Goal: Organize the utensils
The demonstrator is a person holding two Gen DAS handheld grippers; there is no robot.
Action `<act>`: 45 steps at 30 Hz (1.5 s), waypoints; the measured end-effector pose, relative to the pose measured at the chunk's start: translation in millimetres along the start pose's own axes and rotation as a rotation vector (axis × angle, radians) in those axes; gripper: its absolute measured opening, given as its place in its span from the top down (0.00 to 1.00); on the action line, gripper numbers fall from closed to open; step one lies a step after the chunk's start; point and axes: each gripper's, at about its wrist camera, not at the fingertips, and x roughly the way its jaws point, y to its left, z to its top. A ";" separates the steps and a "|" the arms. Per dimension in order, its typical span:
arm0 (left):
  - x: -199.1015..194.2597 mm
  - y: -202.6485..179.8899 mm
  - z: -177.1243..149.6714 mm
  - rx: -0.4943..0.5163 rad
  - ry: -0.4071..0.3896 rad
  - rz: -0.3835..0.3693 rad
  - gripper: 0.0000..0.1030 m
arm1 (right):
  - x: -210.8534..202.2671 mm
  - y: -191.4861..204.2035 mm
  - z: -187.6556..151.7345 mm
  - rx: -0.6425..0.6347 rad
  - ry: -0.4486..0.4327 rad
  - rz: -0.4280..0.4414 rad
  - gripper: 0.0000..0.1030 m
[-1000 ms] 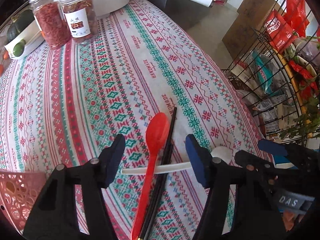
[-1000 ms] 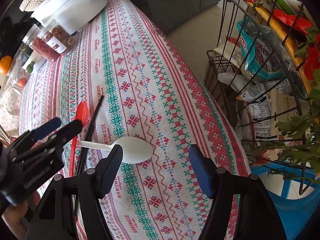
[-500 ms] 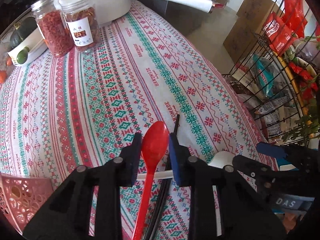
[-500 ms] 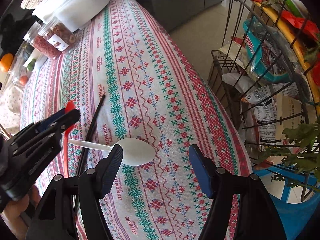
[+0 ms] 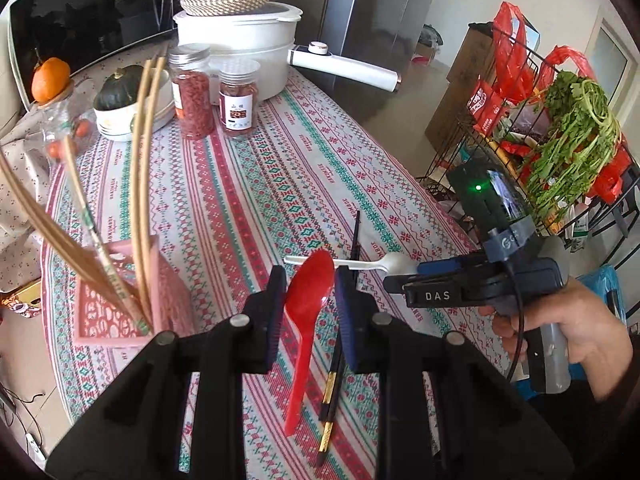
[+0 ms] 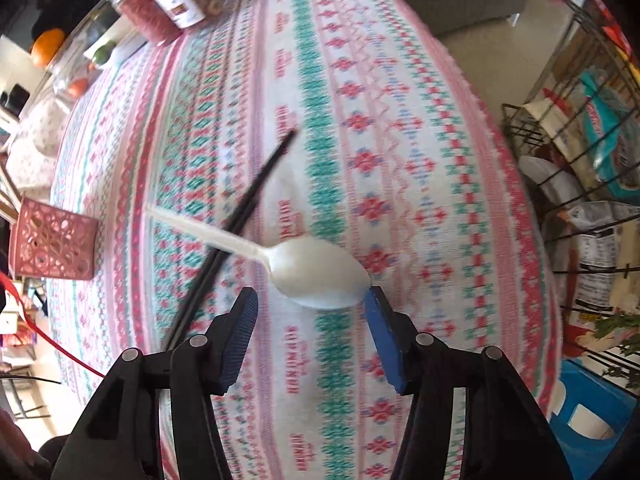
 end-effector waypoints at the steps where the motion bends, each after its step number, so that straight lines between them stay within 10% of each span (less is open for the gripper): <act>1: -4.7 3.3 -2.8 -0.001 -0.012 -0.002 0.92 | -0.8 6.9 -0.4 -0.018 0.000 0.042 0.45; 13: -14.0 30.9 -29.6 -0.069 0.015 -0.057 0.93 | -7.1 26.8 -2.6 -0.138 -0.078 -0.018 0.46; 17: -0.3 27.7 -32.7 -0.108 0.055 -0.059 0.60 | 5.8 29.2 -0.4 -0.193 -0.080 -0.046 0.46; 23: 34.0 13.6 -26.3 -0.118 0.100 -0.035 0.53 | 11.6 35.0 0.7 -0.270 -0.057 -0.079 1.00; 32: 103.4 7.4 -4.3 -0.095 0.154 0.054 0.56 | -11.4 3.6 -5.2 -0.158 -0.057 -0.003 1.00; 38: 139.9 21.4 2.1 -0.125 0.186 0.049 0.83 | -22.8 -17.3 -4.4 -0.123 -0.078 -0.001 0.97; 45: 134.0 13.5 2.2 -0.061 0.151 0.046 0.99 | -25.8 -22.7 16.7 -0.098 -0.134 -0.046 0.56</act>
